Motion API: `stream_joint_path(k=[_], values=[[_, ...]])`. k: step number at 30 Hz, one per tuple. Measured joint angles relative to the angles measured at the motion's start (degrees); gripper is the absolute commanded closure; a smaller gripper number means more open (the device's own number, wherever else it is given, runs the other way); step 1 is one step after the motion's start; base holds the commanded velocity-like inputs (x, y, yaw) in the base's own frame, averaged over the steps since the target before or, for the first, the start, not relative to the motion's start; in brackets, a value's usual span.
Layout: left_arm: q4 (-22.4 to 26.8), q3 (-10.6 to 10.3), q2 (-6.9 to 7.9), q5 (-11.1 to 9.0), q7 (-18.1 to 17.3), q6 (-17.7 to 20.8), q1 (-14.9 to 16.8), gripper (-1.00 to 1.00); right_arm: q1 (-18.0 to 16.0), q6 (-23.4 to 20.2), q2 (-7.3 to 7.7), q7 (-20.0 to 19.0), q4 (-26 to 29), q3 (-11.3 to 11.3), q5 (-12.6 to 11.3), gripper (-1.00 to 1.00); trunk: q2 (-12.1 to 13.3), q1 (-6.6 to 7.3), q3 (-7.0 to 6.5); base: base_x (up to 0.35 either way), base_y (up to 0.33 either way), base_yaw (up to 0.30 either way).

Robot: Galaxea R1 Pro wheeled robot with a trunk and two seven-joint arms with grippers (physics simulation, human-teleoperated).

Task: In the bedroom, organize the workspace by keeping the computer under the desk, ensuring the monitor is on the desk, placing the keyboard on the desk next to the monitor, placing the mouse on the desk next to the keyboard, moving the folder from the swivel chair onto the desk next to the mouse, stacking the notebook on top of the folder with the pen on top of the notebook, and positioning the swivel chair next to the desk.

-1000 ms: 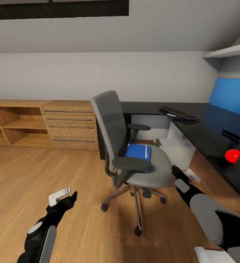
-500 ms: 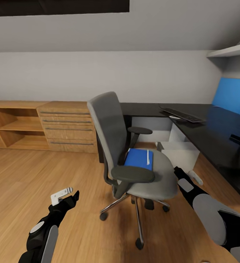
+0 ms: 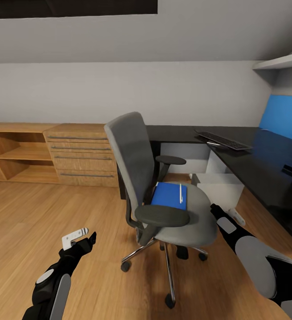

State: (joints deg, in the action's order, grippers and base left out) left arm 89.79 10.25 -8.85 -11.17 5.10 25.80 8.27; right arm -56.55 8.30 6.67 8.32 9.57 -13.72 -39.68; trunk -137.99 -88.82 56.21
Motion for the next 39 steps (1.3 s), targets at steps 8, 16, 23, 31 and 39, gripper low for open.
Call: stream_joint_path(k=[8, 16, 23, 31, 39], values=[[0.0, -0.1, -0.07, 0.0, 0.1, 0.1, 0.0, -1.00, 0.0, -0.2, 0.46, -1.3, 0.0, 0.0, -0.1, -1.00, -2.0, -1.09, 0.89, 0.000, 0.000, 0.000], [0.0, -0.1, -0.07, 0.0, 0.1, 0.1, 0.0, -1.00, 0.0, -0.2, 0.60, -2.0, 0.0, 0.0, -0.1, -1.00, -2.8, -1.54, 1.26, 0.000, 0.000, 0.000], [0.0, -0.1, 0.00, 0.0, 0.0, 0.0, 0.0, -1.00, 0.0, -0.1, 0.40, -2.0, 0.1, 0.0, -0.1, -1.00, -2.8, -1.54, 1.26, 0.000, 0.000, 0.000], [0.0, -0.1, 0.00, 0.0, -0.1, -0.1, 0.0, -1.00, 0.0, -0.1, 0.42, -2.0, 0.1, 0.0, -0.1, -1.00, -2.8, -1.52, 1.26, 0.089, 0.000, 0.000], [0.0, -0.1, 0.00, 0.0, -0.1, -0.1, 0.0, -1.00, 0.0, -0.1, 0.53, -2.0, 0.1, 0.0, 0.0, -1.00, -2.8, -1.53, 1.26, 0.165, 0.000, 0.000]])
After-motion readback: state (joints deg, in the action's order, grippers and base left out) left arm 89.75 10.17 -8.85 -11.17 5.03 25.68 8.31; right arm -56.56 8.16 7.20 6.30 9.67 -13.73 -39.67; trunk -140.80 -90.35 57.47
